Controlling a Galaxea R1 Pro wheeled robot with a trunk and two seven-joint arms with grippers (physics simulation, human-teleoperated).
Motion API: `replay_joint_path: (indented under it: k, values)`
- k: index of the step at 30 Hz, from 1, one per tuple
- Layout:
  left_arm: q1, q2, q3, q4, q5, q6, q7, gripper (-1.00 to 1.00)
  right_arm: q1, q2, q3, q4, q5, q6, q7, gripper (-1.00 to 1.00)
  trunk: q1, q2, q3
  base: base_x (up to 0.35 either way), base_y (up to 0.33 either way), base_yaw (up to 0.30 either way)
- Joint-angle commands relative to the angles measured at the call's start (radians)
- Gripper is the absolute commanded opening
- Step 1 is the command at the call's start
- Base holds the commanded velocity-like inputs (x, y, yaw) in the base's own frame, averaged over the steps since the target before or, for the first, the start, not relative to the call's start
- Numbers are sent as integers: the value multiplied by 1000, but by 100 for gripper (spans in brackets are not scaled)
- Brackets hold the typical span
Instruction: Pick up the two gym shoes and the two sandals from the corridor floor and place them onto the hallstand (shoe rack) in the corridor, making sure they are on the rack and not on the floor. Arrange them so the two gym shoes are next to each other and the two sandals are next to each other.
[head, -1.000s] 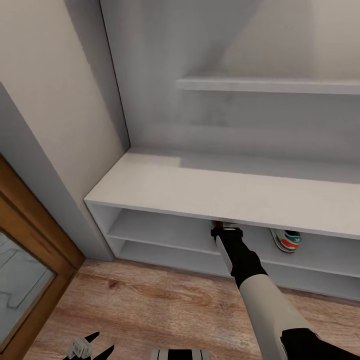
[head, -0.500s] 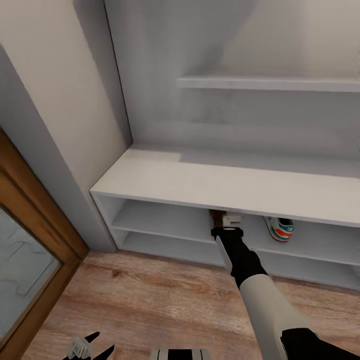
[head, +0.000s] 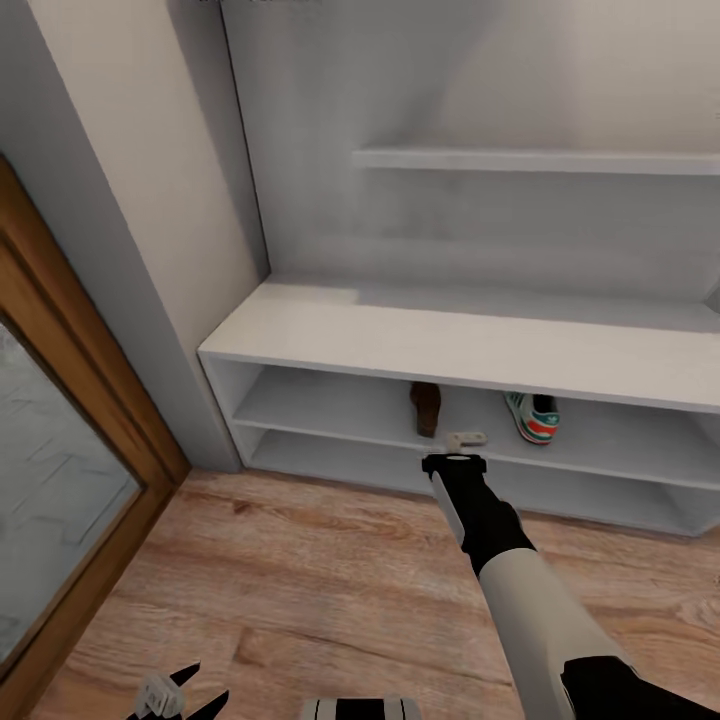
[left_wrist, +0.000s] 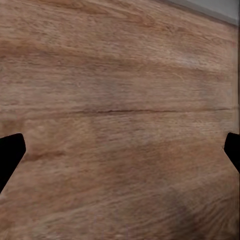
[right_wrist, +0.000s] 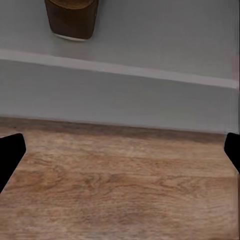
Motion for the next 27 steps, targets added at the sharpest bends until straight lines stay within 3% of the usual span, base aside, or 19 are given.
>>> replay_joint_path:
  k: [1,24,27]
  values:
    - [-1,0,0,1,4,-3,-5,100,0,0,1,-1,7,8,0,100,-1,0,-1,-337,-80,0]
    - [-1,3,3,1,3,5,-1,100,5,0,1,26,7,4,0,100,-1,0,-1,-318,-139,-9]
    - [-1,3,3,1,1,7,6,100,24,0,1,57,8,-1,0,100,-1,0,1,-36,-7,-87]
